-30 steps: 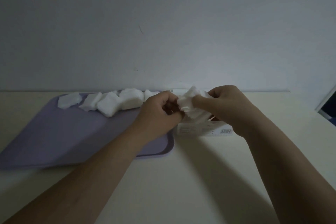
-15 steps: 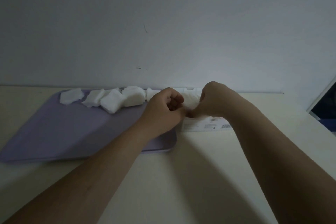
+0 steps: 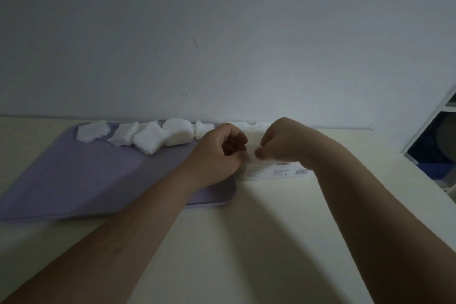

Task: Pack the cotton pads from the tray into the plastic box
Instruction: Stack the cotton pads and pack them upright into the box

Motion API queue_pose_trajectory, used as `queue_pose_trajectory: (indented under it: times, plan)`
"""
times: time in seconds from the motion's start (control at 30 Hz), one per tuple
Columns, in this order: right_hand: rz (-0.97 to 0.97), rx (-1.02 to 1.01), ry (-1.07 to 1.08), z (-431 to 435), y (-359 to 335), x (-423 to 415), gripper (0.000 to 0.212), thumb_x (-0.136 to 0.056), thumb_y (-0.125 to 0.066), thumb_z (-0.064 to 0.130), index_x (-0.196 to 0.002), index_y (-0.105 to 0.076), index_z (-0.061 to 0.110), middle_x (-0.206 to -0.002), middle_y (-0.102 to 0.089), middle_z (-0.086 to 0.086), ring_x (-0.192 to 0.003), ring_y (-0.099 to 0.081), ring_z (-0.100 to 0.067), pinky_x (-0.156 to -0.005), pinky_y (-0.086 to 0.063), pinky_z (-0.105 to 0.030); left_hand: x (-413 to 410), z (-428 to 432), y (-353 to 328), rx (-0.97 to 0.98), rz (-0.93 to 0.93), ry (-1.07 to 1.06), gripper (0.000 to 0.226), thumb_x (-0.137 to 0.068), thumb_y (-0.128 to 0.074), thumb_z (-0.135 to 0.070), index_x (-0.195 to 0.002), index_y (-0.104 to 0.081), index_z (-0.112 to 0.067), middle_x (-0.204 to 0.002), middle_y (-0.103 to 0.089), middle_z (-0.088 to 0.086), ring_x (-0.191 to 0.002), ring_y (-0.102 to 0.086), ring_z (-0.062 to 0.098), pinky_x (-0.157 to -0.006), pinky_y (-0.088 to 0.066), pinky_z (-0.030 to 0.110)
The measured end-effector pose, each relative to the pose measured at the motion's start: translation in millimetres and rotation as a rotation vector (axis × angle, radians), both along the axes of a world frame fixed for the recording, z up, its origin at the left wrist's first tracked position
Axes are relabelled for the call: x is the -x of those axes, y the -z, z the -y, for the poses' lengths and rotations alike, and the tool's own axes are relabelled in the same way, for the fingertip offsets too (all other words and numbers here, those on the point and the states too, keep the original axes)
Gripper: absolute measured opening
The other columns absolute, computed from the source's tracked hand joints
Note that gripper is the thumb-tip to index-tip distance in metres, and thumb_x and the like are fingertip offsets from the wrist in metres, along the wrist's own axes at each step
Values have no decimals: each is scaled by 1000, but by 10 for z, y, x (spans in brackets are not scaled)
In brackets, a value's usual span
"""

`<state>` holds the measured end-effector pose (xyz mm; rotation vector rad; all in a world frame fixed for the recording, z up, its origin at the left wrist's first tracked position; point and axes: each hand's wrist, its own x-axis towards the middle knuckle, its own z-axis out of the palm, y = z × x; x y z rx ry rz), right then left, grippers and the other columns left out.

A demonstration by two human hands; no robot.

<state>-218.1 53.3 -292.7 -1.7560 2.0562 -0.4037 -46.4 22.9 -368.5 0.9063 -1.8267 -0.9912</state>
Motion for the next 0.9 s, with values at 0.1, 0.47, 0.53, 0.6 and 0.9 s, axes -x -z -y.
queue_pose_trajectory:
  times: [0.1,0.47,0.53,0.6,0.9]
  plan:
    - [-12,39,11,4,70,-78,21,-74,-74,15,-69,-62,-1,-56,-49,-6,-52,-48,-23,-52,-39,-30,-9,-11,15,40,25,4,23,-86,-70,0,-99,-64,-19,-91,-68,-5,-78,-64,16,-76,-56,27]
    - [44,594,-9,-154,-193,-690,20,-92,-56,23,-77,-69,21,-72,-68,6,-67,-64,-16,-62,-49,-27,-249,-67,-279,209,249,-197,31,-92,-60,-9,-73,-54,-33,-69,-60,-13,-67,-60,7,-60,-38,13]
    - [369,542,-61,-79,-51,-959,23,-92,-56,16,-99,-76,20,-95,-76,4,-88,-70,-14,-77,-54,-26,-477,-19,-362,182,319,-316,25,-90,-58,-10,-73,-57,-29,-68,-58,-15,-66,-58,6,-57,-36,14]
    - [356,438,-107,75,213,-1168,37,-91,-55,19,-126,-68,18,-126,-69,-1,-116,-64,-20,-96,-47,-28,-842,52,-367,124,298,-425,15,-86,-64,-11,-86,-70,-24,-78,-67,-12,-71,-64,7,-64,-47,20]
    - [-3,375,-581,586,643,-1764,71,-78,-61,36,-142,-54,7,-150,-50,-20,-141,-43,-38,-119,-27,-36,-2213,441,-125,56,719,-586,67,-65,-57,-28,-130,-66,-13,-132,-62,17,-123,-59,38,-103,-46,38]
